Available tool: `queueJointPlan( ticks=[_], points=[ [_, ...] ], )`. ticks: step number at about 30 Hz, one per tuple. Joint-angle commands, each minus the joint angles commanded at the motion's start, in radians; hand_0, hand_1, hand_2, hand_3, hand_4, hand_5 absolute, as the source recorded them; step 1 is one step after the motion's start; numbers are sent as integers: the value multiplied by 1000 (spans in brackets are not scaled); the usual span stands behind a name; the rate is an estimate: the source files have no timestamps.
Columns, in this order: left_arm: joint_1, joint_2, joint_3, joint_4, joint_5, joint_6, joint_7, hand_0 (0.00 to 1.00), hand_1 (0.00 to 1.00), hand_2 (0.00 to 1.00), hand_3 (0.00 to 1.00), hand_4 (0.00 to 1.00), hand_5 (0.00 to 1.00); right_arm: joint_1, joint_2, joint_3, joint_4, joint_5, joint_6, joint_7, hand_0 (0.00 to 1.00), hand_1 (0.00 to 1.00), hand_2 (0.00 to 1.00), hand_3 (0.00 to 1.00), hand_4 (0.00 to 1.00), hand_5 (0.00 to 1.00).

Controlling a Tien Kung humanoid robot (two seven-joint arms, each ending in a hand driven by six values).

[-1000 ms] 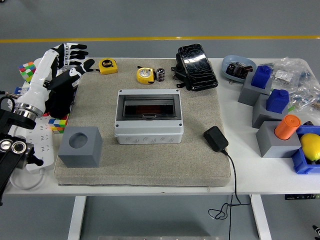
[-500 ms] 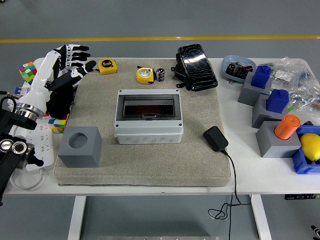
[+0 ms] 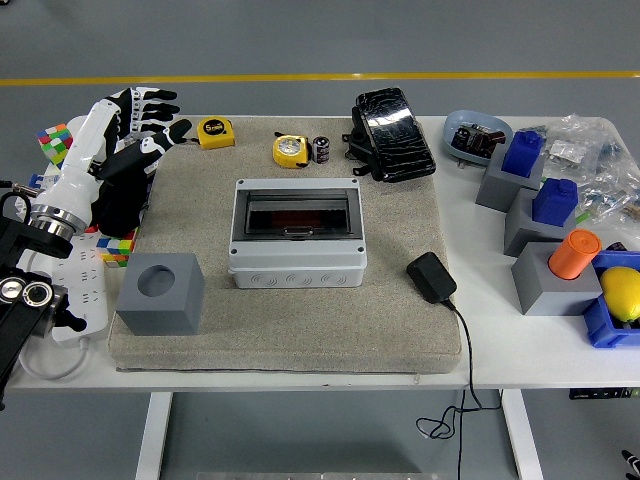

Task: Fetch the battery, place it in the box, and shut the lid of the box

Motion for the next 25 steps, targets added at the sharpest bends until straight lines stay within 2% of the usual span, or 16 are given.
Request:
queueJointPlan(
  ticks=[25],
  points=[
    [0,4,2,5,0,-2,1,583,678,667,703,998,650,0,-1,-3,0,1,0,-2,642,656,659,532,947,440]
  ],
)
